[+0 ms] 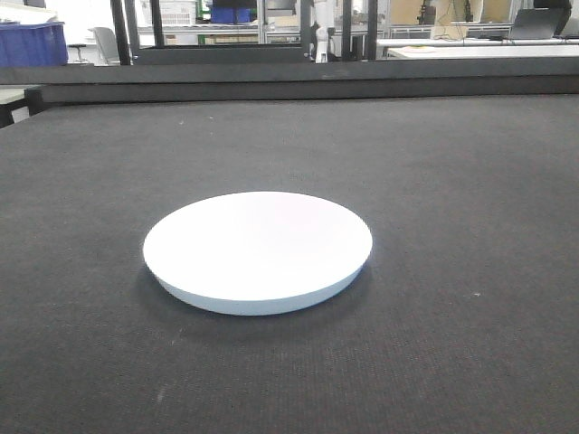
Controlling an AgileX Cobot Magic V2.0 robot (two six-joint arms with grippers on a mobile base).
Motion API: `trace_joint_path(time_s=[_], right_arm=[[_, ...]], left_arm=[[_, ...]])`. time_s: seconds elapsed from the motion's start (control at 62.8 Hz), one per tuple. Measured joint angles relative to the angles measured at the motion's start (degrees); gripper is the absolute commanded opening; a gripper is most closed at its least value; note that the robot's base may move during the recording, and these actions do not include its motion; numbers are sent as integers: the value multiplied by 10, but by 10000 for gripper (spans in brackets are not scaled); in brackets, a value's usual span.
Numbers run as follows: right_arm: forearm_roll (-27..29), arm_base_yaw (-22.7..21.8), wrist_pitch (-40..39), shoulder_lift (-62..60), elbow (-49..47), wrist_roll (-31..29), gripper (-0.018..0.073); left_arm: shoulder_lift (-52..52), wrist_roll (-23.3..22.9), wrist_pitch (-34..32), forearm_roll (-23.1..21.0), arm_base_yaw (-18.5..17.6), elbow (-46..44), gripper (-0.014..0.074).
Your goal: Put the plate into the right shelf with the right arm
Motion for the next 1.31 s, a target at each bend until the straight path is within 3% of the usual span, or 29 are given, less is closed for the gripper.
trace_joint_path(time_s=[0.143, 0.351, 0.462, 0.653, 0.749, 0.908, 1.004, 1.306], right_arm=[[10, 37, 125, 81, -135, -73, 55], [109, 79, 266, 276, -279, -187, 55], [146, 86, 303, 383, -328, -203, 55], [159, 107, 312, 551, -383, -207, 66], [159, 151, 302, 627, -403, -207, 156], [161, 224, 254, 735, -431, -216, 494], [163, 245, 231, 797, -443, -219, 639], [163, 247, 209, 933, -481, -221, 629]], left_arm=[[0, 0, 0, 0, 0, 0, -47], [0, 0, 0, 0, 0, 0, -47], [0, 0, 0, 0, 0, 0, -47], [0, 0, 0, 0, 0, 0, -47], [0, 0, 0, 0, 0, 0, -47], [0, 0, 0, 0, 0, 0, -47], [0, 0, 0, 0, 0, 0, -47], [0, 0, 0, 0, 0, 0, -47]])
